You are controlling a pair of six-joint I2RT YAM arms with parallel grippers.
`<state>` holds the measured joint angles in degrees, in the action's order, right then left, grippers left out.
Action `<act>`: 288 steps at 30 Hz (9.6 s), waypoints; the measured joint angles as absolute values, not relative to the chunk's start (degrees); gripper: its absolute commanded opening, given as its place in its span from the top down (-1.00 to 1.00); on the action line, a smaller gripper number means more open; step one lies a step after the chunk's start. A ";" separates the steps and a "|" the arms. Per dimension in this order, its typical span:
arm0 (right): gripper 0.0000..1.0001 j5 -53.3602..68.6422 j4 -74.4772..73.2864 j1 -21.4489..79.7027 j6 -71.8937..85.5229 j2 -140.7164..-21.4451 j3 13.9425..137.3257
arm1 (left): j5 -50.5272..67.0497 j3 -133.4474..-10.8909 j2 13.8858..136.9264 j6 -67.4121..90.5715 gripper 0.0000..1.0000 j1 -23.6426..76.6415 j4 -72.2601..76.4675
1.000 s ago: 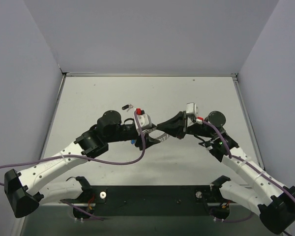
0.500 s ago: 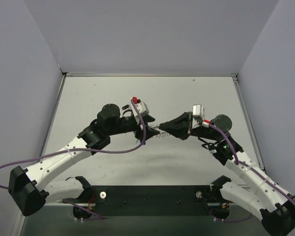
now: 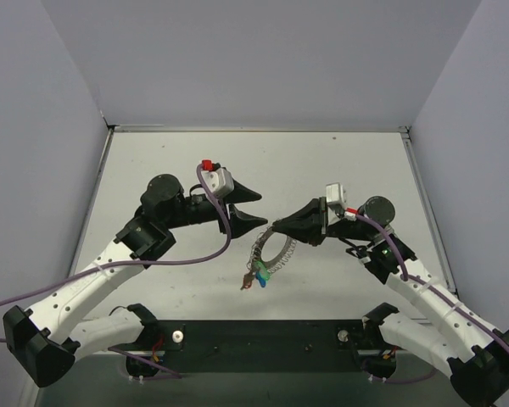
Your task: Put the keys on the keyring
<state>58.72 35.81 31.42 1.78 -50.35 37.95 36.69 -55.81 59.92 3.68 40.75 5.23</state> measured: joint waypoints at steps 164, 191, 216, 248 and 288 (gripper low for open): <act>-0.48 22.22 -5.85 33.47 21.34 -146.36 127.83 | 0.49 -42.37 54.57 15.94 1.00 8.56 10.09; 0.03 27.03 -2.15 32.80 26.02 -148.81 125.86 | 3.31 -42.37 54.50 16.38 1.00 8.40 10.13; 0.31 30.28 -1.91 32.97 30.35 -149.16 125.86 | 3.68 -42.37 52.05 17.41 1.00 8.14 10.02; -0.12 26.98 1.10 30.83 34.44 -147.65 122.19 | 4.62 -42.37 51.11 17.85 1.00 8.14 9.96; -0.01 30.15 2.57 32.42 40.18 -131.02 94.83 | 6.94 -41.95 47.99 19.31 1.00 8.14 9.63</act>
<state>30.15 2.57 32.42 40.18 -131.02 94.83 6.94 -41.95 47.99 19.31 8.14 9.63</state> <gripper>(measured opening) 0.504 0.022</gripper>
